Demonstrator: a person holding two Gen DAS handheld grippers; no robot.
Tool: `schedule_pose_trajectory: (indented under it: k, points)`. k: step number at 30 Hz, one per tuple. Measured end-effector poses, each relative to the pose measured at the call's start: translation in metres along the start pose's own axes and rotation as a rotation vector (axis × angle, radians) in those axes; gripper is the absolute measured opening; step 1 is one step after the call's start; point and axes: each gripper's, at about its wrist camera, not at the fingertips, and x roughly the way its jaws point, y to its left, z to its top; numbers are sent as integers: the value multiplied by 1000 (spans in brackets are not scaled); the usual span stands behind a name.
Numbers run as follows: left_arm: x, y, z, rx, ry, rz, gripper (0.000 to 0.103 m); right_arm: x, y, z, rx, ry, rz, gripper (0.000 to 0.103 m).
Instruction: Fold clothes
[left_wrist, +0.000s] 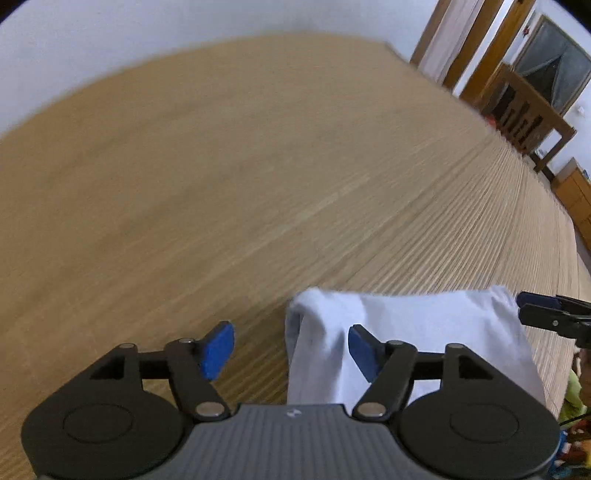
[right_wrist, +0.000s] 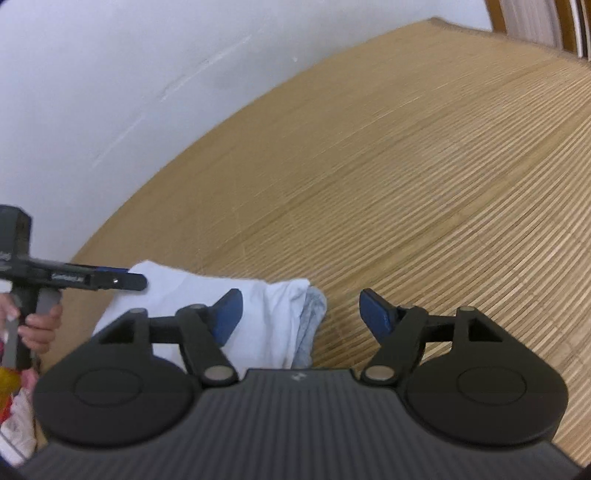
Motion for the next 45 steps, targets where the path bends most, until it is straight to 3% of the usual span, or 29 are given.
schedule_pose_trajectory:
  k: [3,5,6,7,9,12,18,21,24,26,29,30,31,33,35,37,38,40,42,45]
  points:
    - [14,-10,0,52,-10,-25,78,17,2,0,-22,34,14,71]
    - [16,-22,0,101,-36,-41,62,25,3,-1,-48,40,45,58]
    - [16,-27,0,117,-41,-60,41,28,2,0,-60,43,62,41]
    - [17,-28,2,112,-33,-83,34,33,0,3,-52,55,78,25]
    - [15,-26,4,86,-30,-101,25,37,-5,8,7,70,124,21]
    - [2,-14,8,22,-64,-165,20,23,-7,11,8,49,166,19]
    - [-105,-21,-4,112,-365,-211,19,-56,47,32,-308,-132,263,19]
    - [-147,-29,-38,191,-444,-189,19,-96,75,43,-469,-224,310,19]
    - [-151,-36,-90,274,-399,-116,20,-114,108,0,-741,-185,251,19]
    - [-135,-38,-130,297,-312,-72,22,-113,126,-42,-912,-112,201,19]
    - [-95,-27,-191,230,-86,-3,24,-92,131,-108,-960,134,188,23]
    - [-92,-27,-211,200,-50,7,22,-84,131,-130,-956,237,185,24]
    - [-91,-28,-230,176,-23,13,22,-85,132,-141,-964,281,170,23]
    - [-99,-31,-255,151,-41,7,26,-91,135,-162,-984,355,137,23]
    - [-109,-35,-272,92,-85,-18,32,-111,134,-149,-915,261,150,26]
    - [-109,-42,-270,29,-129,-59,35,-117,124,-125,-806,158,111,45]
    - [-106,-47,-265,-5,-140,-86,35,-117,118,-113,-747,96,76,49]
    - [-103,-41,-255,-47,-151,-146,37,-81,109,-85,-691,-19,-93,53]
    - [-99,-34,-247,-86,-173,-167,39,-36,104,-63,-676,-38,-206,53]
    - [-75,-26,-226,-204,-173,-166,36,22,90,-39,-631,117,-236,52]
